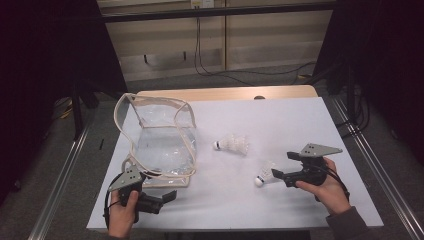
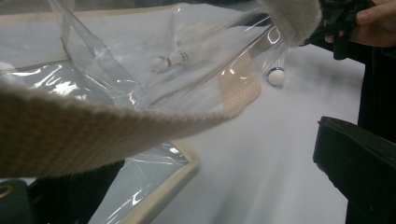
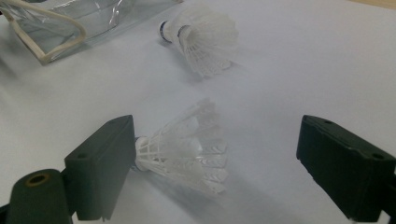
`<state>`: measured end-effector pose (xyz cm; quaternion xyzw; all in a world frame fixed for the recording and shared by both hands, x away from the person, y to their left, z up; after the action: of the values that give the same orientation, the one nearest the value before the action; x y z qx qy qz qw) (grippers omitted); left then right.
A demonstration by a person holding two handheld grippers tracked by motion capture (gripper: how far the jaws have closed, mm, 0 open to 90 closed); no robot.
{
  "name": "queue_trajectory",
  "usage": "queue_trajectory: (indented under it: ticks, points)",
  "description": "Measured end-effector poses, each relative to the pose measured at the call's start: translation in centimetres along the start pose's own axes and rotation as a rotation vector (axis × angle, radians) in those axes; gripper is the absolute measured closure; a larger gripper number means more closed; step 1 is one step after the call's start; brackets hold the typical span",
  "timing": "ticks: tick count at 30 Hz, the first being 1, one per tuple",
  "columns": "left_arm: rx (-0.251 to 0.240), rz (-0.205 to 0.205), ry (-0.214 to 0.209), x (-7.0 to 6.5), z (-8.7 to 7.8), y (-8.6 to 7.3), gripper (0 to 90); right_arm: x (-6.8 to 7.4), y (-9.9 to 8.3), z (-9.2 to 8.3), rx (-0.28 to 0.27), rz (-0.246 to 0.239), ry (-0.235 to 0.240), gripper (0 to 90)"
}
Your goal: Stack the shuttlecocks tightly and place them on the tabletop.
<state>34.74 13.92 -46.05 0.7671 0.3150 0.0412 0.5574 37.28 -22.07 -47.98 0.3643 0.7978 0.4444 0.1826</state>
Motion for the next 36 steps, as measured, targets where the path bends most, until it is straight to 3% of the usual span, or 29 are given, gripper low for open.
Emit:
queue_trajectory:
  ticks: [15,28,36]
  points:
    - [-0.003,-0.003,0.002,0.0,0.0,0.0,1.9,0.5,-1.0,-0.4,0.007,-0.019,0.015,14.7]
    - [-0.002,-0.002,0.002,0.0,0.1,0.0,1.6,1.3,-1.3,-0.2,0.018,-0.067,0.069,33.8]
    - [-0.001,-0.002,0.004,0.0,0.1,0.0,1.6,1.7,-1.5,0.0,0.025,-0.077,0.088,38.4]
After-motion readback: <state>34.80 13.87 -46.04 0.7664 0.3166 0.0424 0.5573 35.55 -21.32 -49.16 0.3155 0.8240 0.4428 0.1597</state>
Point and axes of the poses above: each handheld gripper's, and its own axes: z roughly forward along the jaws, y roughly out of its top, x roughly to its left, the point moved 10 cm from there along z, roughly forward along the jaws, and after that the axes turned 6 degrees about -z, right-handed, at the moved point
